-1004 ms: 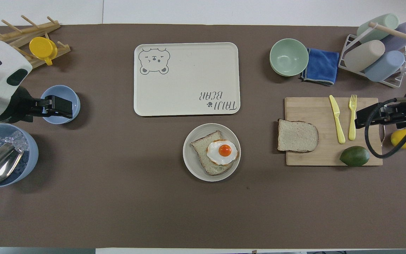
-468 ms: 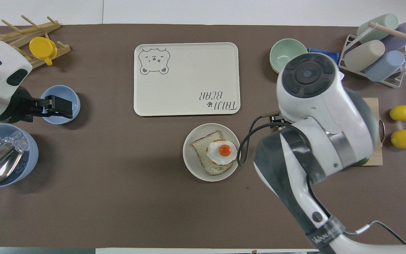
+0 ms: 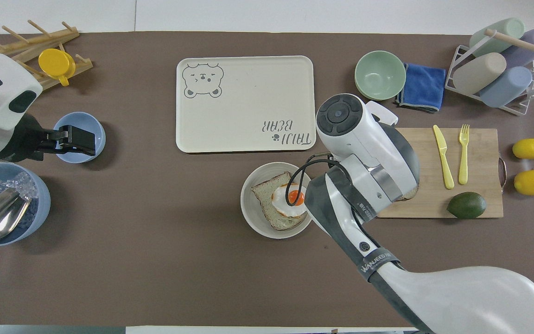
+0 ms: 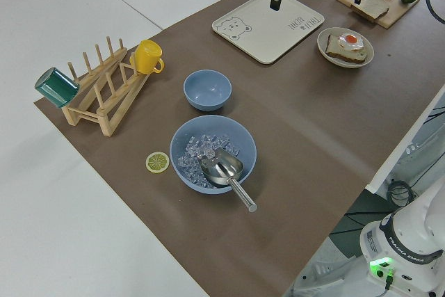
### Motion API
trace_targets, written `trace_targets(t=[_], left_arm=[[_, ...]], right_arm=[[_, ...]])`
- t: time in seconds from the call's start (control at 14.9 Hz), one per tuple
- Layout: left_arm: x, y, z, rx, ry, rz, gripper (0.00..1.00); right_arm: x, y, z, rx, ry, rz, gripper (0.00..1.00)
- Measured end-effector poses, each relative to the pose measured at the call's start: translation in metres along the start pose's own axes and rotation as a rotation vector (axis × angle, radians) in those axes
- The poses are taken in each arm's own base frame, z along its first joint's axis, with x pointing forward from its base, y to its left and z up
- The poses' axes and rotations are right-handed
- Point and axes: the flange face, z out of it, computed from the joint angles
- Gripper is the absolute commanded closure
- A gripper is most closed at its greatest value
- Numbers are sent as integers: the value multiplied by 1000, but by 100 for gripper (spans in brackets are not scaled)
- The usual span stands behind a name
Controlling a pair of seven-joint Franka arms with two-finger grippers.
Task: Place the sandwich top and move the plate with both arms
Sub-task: 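Carry the bread slice over the egg toast plate with the right gripper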
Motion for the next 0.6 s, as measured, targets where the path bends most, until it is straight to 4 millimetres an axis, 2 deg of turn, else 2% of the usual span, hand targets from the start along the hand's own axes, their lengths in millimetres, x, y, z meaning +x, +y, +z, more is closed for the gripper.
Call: trace_targets(t=[0.4,0.6], left_arm=[[0,0,0,0,0,0,0],[0,0,0,0,0,0,0]], right_arm=[[0,17,48,21,-21,24,0],[-2,22,65,27,-32,30,5]])
